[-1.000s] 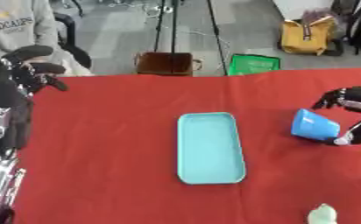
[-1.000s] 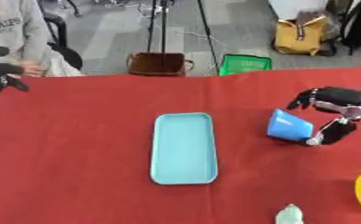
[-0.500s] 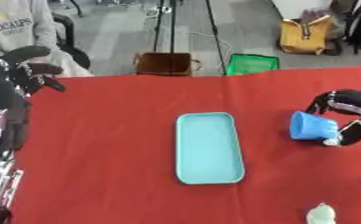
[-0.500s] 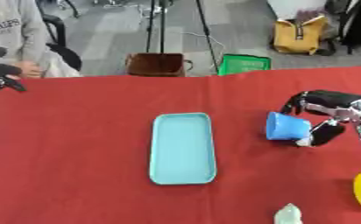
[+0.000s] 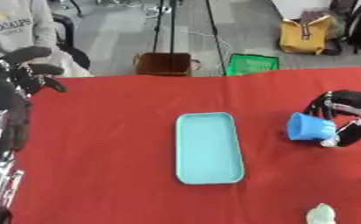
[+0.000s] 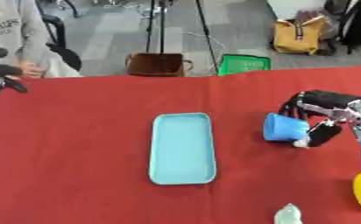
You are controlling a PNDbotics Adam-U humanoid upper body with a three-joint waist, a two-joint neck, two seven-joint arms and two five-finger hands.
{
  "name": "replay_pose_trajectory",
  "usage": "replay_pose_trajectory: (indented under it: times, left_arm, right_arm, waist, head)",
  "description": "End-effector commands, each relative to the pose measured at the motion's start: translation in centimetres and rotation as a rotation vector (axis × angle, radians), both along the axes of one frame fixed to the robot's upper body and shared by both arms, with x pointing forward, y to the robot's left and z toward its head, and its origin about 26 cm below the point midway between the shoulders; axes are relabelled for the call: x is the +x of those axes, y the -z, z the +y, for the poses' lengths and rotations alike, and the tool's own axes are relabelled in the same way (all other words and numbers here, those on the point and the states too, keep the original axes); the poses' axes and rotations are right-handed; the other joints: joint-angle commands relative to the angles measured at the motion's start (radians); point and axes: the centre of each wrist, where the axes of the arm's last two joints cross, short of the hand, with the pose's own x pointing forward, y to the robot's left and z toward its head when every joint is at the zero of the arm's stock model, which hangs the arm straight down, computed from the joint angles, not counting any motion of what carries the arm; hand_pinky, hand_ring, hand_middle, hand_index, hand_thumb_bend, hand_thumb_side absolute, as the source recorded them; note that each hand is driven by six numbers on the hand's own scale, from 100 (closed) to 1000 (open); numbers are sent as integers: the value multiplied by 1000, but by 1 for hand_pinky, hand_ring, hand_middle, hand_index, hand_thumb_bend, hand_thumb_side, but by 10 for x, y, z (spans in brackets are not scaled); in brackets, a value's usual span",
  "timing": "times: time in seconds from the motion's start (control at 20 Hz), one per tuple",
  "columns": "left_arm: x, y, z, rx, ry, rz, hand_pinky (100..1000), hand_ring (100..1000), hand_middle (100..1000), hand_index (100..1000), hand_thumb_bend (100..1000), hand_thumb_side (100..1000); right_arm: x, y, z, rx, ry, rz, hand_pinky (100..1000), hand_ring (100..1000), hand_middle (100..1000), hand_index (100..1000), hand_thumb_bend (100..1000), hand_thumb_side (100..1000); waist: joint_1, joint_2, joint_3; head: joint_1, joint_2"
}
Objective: Pick up objects on the table and place them in the box.
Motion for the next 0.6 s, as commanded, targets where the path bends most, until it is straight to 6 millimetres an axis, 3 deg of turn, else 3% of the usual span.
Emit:
replay_pose_trajectory:
  times: [0.05, 0.25, 0.4, 0.6]
  left_arm:
    - [-2, -9, 0, 15, 6, -28, 518, 656, 737, 808, 554, 769]
    - [-2, -9, 0, 16, 8, -27, 518, 656, 736, 808, 554, 769]
    - [-2, -10, -1, 17, 12, -29, 519, 657, 735, 808, 555, 766]
    - [-1, -11, -3, 18, 25, -32, 520, 658, 735, 808, 557, 763]
  right_arm:
    - [-1, -28, 5, -66, -150, -31, 507, 512, 492, 486, 421, 217]
    - [-4, -49, 24, -34, -262, -119, 504, 505, 487, 481, 428, 215]
    - [-10, -65, 50, -21, -353, -172, 515, 507, 490, 485, 431, 218]
    - [-13, -70, 77, -20, -427, -167, 518, 511, 493, 488, 430, 221]
  waist:
    - [-6, -19, -2]
    - [-8, -21, -2]
    - [-9, -21, 4]
    - [-12, -25, 23]
  head:
    - [1, -11]
    - [-1, -10]
    - [-5, -12]
    - [-16, -12]
